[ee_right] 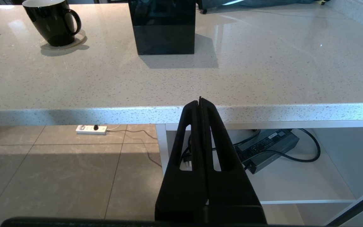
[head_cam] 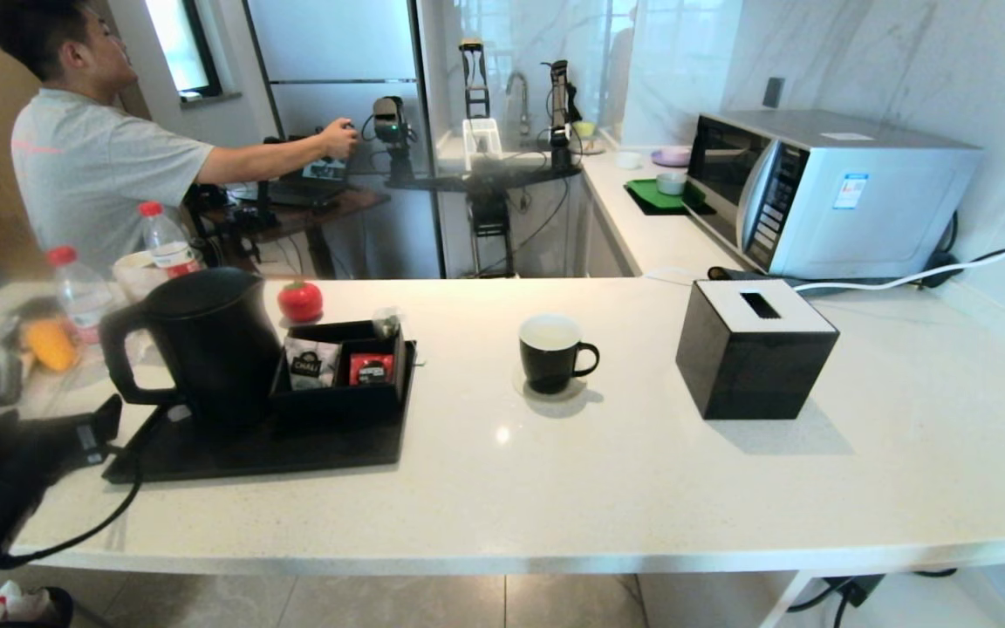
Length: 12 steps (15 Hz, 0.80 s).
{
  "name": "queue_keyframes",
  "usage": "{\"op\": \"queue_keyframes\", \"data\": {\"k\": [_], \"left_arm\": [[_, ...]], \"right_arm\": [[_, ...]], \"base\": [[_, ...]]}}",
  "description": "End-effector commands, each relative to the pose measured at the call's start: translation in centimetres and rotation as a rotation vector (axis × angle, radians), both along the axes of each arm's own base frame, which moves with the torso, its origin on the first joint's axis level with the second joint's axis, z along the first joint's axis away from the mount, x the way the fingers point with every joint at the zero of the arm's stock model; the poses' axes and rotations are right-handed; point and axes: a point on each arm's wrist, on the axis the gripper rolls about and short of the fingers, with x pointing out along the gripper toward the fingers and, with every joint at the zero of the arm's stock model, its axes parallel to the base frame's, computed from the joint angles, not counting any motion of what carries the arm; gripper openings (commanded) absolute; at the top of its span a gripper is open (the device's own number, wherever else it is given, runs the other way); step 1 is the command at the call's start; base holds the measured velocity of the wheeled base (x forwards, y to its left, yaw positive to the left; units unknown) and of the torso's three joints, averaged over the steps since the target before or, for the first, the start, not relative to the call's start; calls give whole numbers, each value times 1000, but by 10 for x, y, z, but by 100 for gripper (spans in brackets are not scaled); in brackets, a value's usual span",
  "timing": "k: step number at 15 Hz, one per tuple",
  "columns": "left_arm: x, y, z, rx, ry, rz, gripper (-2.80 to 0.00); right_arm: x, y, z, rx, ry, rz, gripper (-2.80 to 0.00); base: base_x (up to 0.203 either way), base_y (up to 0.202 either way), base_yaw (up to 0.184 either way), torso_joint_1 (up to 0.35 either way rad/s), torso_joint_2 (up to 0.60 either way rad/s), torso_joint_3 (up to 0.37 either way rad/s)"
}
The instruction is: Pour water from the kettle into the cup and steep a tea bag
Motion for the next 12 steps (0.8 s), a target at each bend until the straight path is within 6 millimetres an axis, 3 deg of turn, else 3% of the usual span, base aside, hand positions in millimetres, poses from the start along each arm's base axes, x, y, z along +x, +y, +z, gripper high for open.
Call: {"op": "queue_keyframes", "data": {"k": [1,6,12], "left_arm": [[-22,-9,12,19,-43,-10,-280],[-58,-27,23,32,-66,-51,-280],[-71,-42,36,41,-91,-104,-280]], "right_arm": [[0,0,0,0,1,0,-280],[0,0,0,0,2,0,-280],[0,0,0,0,1,0,-280]], "base": [[0,0,0,0,0,0],[0,0,0,0,0,0],[0,0,0,0,0,0]]}}
